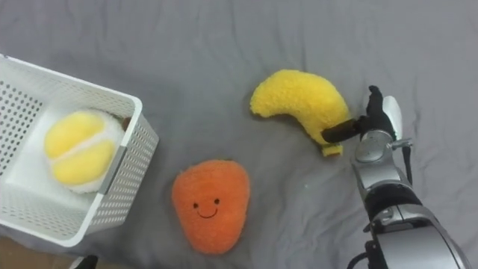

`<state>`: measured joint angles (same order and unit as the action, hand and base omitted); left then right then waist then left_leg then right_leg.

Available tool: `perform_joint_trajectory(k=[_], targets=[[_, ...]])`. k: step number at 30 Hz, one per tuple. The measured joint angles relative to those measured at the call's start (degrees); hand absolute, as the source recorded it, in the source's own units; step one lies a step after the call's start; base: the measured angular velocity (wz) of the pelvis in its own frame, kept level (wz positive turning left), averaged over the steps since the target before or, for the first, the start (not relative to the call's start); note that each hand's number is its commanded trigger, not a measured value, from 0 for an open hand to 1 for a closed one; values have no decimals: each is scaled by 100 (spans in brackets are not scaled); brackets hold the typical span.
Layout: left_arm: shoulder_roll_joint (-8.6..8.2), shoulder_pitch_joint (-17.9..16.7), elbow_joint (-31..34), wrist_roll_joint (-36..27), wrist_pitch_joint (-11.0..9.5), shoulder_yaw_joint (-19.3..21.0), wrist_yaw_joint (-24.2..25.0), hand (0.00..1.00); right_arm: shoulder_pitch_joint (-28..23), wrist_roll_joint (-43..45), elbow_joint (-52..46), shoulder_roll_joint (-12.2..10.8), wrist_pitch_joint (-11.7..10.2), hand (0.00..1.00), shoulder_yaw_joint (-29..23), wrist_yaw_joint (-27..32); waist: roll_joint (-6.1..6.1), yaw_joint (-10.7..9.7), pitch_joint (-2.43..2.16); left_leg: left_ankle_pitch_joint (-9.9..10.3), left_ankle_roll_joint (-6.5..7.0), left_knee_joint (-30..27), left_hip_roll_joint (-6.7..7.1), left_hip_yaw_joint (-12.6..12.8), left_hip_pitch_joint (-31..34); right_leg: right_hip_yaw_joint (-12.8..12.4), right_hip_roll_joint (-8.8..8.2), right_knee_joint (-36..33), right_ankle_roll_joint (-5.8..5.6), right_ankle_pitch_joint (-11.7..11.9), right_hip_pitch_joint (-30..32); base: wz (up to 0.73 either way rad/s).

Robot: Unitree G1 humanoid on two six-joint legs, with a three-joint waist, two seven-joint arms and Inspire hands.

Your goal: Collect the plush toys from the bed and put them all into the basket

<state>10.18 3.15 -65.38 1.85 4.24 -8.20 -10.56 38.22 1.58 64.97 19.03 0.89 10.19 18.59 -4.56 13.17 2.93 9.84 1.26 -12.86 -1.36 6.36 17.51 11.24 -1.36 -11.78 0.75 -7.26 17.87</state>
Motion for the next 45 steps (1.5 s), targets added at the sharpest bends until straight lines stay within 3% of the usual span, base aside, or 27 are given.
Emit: perform_joint_trajectory(k=[1,3,6,10,22,30,42,45], targets=[[0,5,-36,-25,-51,-4,3,0,0,-1,3,5,-41,27,-1,12,-7,-4,9,-12,-19,33,0,-96,-4,7,7,-7,0,0,9,6],[0,22,-48,-27,-84,-63,11,0,0,-1,7,13,-85,62,0,15,-5,13,33,-13,-22,43,-2,-212,-5,28,48,-88,1,-2,54,3],[6,44,-92,-128,-95,-111,53,0,2,24,7,26,-122,100,51,18,-2,33,39,-13,-22,43,-2,-257,-1,150,34,-100,1,-1,61,-2],[25,48,-113,-266,-127,-110,122,0,2,78,6,48,-203,100,205,19,8,69,58,-13,-22,47,-3,-290,11,201,3,-84,1,-1,62,-3],[28,66,-131,-293,-292,-134,138,0,168,342,-69,51,-296,100,435,116,8,164,59,-13,-22,47,2,-365,50,364,-12,-86,1,-2,69,4],[37,64,-132,-288,-404,-148,165,0,160,481,-63,50,-354,100,442,-28,-6,178,66,-13,-22,50,7,-494,18,620,-46,-86,1,-2,-20,8],[133,34,-103,-198,-438,-79,259,0,96,555,-95,50,-394,100,441,-52,-60,231,53,-13,-22,69,10,-532,-220,618,-60,-73,0,-2,-288,3],[178,-69,-101,-226,-438,-67,209,0,88,539,-603,51,-366,100,441,-60,-74,175,39,-13,-22,69,10,-517,-370,622,-59,-68,0,-2,-436,0]])
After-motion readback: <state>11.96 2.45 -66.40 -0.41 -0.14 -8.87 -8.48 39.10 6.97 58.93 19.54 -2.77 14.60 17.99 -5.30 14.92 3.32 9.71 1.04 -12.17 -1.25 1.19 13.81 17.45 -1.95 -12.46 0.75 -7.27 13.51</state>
